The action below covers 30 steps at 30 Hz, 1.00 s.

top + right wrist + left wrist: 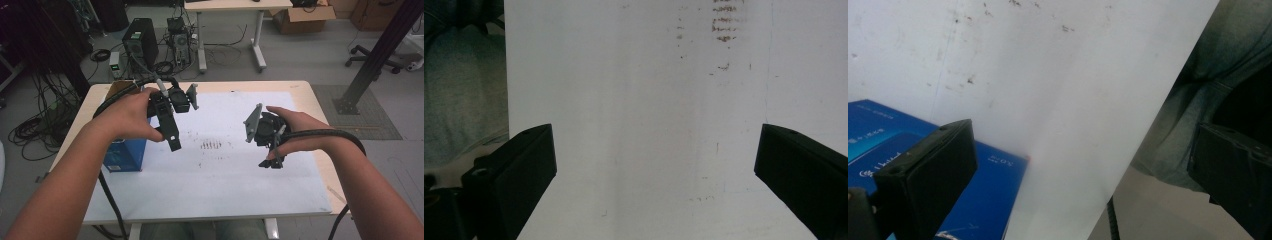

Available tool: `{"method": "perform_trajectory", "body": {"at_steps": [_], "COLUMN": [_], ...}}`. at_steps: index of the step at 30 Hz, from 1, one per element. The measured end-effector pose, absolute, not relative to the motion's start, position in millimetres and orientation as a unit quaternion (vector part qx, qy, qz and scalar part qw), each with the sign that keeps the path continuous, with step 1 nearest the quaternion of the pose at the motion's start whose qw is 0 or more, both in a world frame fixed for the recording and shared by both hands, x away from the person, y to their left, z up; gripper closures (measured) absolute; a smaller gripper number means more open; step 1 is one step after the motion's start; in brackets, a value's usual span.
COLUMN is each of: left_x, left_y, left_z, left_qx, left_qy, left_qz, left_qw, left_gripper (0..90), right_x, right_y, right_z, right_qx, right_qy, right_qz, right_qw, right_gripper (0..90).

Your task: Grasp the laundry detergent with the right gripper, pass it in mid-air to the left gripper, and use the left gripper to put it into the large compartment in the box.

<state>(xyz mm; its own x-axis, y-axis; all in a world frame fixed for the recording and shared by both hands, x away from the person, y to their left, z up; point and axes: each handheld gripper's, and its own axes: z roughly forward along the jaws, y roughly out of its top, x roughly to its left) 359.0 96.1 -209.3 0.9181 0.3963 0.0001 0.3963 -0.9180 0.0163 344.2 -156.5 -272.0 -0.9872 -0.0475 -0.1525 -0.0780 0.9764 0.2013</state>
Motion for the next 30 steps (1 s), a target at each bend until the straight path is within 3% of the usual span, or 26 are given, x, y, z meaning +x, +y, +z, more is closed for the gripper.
{"method": "perform_trajectory", "body": {"at_steps": [12,30], "left_x": [360,363], "left_y": [88,87], "left_z": [-215,-217], "left_qx": [0.990,0.992], "left_qy": [0.142,0.127], "left_qz": [-0.013,-0.019], "left_qw": [-0.002,-0.009], "left_gripper": [0.3,0.2], "right_x": [356,358], "right_y": [-159,-166], "right_z": [-280,-287], "right_qx": [-0.029,-0.019], "right_qy": [0.993,0.993], "right_qz": [0.093,0.104], "right_qw": [0.060,0.056], "right_gripper": [3.6,3.6]}}
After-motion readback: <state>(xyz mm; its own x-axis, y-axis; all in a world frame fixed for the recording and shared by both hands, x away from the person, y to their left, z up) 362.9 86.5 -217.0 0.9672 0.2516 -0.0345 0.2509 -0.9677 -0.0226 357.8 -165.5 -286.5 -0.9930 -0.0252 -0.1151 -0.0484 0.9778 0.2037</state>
